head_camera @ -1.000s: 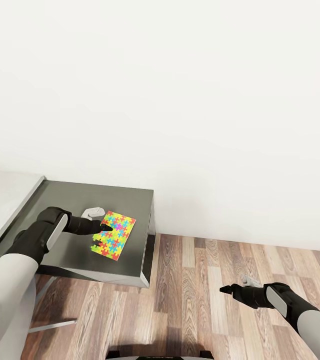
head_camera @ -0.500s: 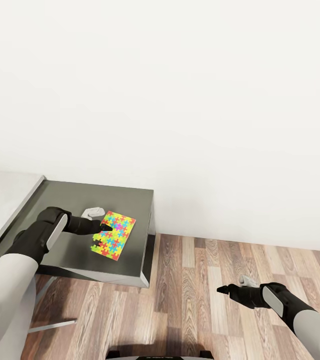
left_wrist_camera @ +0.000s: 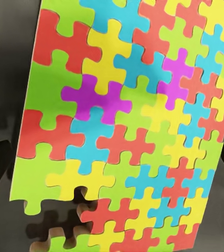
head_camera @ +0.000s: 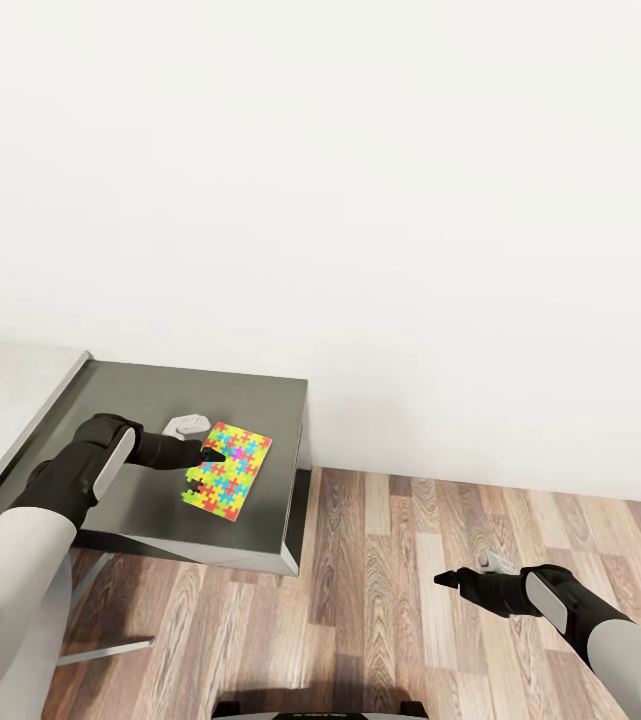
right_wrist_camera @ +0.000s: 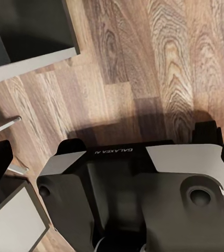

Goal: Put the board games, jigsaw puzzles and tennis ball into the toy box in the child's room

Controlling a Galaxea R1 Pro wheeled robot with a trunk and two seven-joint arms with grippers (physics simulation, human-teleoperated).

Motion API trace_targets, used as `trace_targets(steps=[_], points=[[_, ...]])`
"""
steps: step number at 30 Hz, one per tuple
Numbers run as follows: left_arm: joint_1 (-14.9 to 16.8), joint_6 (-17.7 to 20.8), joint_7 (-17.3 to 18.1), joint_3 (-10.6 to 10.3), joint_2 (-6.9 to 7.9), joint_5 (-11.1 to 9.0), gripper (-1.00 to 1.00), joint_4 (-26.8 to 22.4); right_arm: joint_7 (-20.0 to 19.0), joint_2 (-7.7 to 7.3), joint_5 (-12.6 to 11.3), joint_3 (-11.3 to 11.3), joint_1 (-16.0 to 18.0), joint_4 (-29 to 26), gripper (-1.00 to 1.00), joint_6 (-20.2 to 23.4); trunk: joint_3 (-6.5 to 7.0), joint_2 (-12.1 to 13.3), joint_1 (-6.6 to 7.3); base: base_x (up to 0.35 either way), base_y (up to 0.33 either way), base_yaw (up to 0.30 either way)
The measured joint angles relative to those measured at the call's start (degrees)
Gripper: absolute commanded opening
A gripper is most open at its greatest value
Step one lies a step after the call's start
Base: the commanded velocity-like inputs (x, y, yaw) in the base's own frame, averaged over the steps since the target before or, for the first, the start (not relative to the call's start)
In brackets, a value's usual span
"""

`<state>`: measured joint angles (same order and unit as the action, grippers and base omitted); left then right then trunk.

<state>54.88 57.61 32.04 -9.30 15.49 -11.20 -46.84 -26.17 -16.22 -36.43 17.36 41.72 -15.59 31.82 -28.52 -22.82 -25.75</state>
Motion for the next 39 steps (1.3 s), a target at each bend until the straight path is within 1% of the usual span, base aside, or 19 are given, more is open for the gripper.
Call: trace_targets(steps=[39], points=[[0.0,-0.08,0.0,-0.15,-0.06,0.01,1.0,0.0,0.0,0.09,-0.01,0.06,0.0,0.0,1.0,0.04,0.02,0.0,0.0,0.0,0.015,-0.004]])
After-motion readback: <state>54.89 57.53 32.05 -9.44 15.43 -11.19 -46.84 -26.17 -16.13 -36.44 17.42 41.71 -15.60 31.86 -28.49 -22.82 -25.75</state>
